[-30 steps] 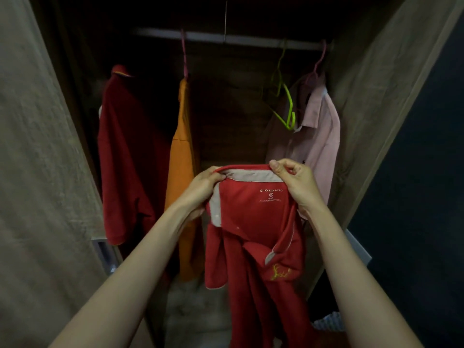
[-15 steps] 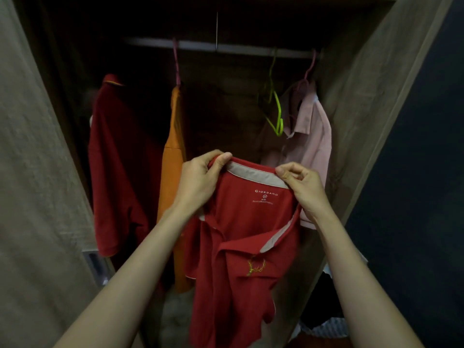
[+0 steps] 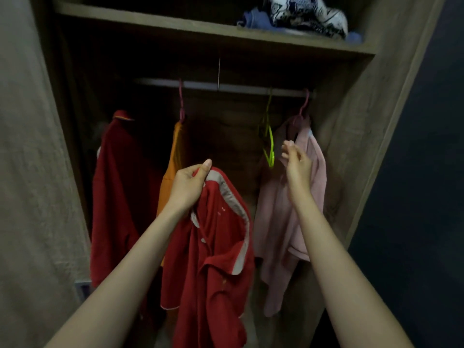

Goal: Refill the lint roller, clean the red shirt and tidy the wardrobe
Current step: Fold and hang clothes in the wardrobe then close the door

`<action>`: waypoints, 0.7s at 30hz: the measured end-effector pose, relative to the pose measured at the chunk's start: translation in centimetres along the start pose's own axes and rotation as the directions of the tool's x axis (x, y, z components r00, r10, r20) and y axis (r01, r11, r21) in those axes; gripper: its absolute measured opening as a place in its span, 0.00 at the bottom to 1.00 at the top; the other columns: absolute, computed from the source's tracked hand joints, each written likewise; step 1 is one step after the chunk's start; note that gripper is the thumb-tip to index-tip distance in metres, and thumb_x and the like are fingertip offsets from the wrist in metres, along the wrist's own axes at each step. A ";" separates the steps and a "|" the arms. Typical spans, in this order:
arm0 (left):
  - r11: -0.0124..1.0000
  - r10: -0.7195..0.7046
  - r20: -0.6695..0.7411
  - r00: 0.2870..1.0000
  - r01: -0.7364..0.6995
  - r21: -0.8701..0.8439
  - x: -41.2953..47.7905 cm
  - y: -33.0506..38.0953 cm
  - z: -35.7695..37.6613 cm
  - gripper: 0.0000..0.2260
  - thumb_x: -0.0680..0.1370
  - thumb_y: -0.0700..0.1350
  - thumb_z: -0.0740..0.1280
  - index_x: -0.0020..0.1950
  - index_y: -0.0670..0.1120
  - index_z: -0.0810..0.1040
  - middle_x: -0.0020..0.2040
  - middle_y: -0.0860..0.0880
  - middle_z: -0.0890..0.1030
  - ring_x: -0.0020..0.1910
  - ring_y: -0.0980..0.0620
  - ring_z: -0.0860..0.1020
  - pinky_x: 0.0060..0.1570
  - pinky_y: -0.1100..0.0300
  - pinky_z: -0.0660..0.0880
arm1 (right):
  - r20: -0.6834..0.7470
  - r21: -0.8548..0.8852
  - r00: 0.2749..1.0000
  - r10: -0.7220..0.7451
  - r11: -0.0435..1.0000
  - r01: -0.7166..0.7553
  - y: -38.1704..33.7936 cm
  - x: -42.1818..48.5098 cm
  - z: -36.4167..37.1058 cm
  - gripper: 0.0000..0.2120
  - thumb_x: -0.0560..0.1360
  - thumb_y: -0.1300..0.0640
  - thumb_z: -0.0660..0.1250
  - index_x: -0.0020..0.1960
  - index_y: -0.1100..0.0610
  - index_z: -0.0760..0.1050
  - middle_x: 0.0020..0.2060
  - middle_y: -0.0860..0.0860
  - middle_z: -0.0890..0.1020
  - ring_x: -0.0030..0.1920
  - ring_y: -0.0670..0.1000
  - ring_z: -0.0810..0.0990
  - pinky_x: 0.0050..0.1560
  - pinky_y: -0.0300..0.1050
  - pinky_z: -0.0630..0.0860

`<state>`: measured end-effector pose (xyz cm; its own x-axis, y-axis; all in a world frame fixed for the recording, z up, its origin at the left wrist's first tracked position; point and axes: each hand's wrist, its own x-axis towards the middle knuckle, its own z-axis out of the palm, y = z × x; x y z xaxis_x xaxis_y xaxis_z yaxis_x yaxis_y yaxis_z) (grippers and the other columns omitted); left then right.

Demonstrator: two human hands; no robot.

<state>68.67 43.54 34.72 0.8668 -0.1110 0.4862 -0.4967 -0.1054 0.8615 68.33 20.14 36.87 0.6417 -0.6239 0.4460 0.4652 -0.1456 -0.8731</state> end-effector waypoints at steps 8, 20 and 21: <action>0.999 0.043 0.008 0.999 -0.043 0.002 0.5 -0.2 -1.2 0.19 0.80 0.53 0.62 0.34 0.44 0.68 0.28 0.49 0.64 0.29 0.54 0.64 0.31 0.60 0.61 | 0.493 0.385 0.709 0.505 0.604 -0.698 -0.2 7.3 3.0 0.20 0.80 0.47 0.57 0.55 0.66 0.68 0.52 0.62 0.77 0.57 0.58 0.78 0.35 0.47 0.81; 0.999 -0.002 0.007 1.000 0.002 0.054 2.2 -0.7 -2.5 0.28 0.78 0.61 0.62 0.39 0.34 0.71 0.31 0.45 0.71 0.32 0.49 0.71 0.40 0.54 0.69 | 0.728 0.365 0.613 0.308 0.583 -0.726 -1.4 7.8 4.4 0.24 0.82 0.45 0.46 0.59 0.61 0.72 0.25 0.47 0.74 0.20 0.41 0.70 0.25 0.32 0.72; 0.998 -0.003 0.006 1.000 0.003 0.066 2.4 -0.8 -2.6 0.29 0.77 0.63 0.61 0.38 0.35 0.71 0.30 0.46 0.71 0.32 0.49 0.71 0.40 0.54 0.69 | 0.728 0.355 0.617 0.298 0.606 -0.712 -1.6 7.7 4.3 0.23 0.82 0.45 0.45 0.59 0.60 0.72 0.24 0.47 0.74 0.20 0.41 0.69 0.23 0.31 0.70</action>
<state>71.25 45.95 35.55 0.8682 -0.1162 0.4825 -0.4960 -0.1704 0.8514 75.21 18.88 42.56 0.9787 0.1305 0.1583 0.0419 0.6284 -0.7768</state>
